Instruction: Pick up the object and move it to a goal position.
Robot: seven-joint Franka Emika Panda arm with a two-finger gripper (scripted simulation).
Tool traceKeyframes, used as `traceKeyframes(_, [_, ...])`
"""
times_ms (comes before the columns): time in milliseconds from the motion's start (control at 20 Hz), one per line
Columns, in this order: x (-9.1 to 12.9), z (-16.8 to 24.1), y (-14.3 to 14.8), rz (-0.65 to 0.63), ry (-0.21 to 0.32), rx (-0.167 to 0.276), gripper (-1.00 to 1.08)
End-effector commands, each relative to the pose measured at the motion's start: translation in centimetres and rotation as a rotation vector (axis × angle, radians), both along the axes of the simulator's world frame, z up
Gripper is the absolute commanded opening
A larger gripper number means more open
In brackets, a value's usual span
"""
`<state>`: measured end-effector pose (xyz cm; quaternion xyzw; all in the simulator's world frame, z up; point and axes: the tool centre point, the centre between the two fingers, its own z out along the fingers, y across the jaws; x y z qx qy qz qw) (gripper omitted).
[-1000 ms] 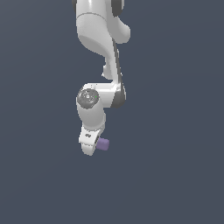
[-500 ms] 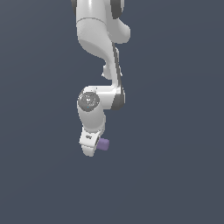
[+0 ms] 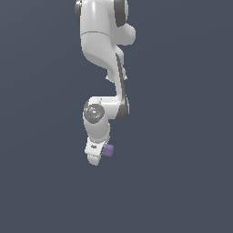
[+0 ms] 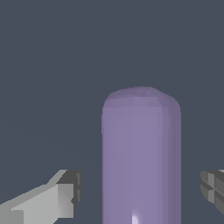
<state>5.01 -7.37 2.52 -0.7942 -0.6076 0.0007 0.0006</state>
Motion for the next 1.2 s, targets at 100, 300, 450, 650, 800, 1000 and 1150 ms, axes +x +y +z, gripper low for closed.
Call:
traceKeyframes(100, [0.1, 0.0, 0.0, 0.0, -0.002, 0.0, -1.0])
traceKeyframes(300, [0.1, 0.0, 0.0, 0.0, -0.002, 0.0, -1.0])
traceKeyframes(450, [0.1, 0.0, 0.0, 0.0, -0.002, 0.0, -1.0])
traceKeyframes(650, [0.2, 0.3, 0.1, 0.0, -0.002, 0.0, -1.0])
traceKeyframes(800, [0.3, 1.3, 0.4, 0.0, -0.002, 0.0, -1.0])
traceKeyframes(1000, [0.8, 3.7, 1.0, 0.0, -0.002, 0.0, -1.0])
traceKeyframes(1150, [1.2, 6.1, 1.8, 0.001, -0.002, 0.0, -1.0])
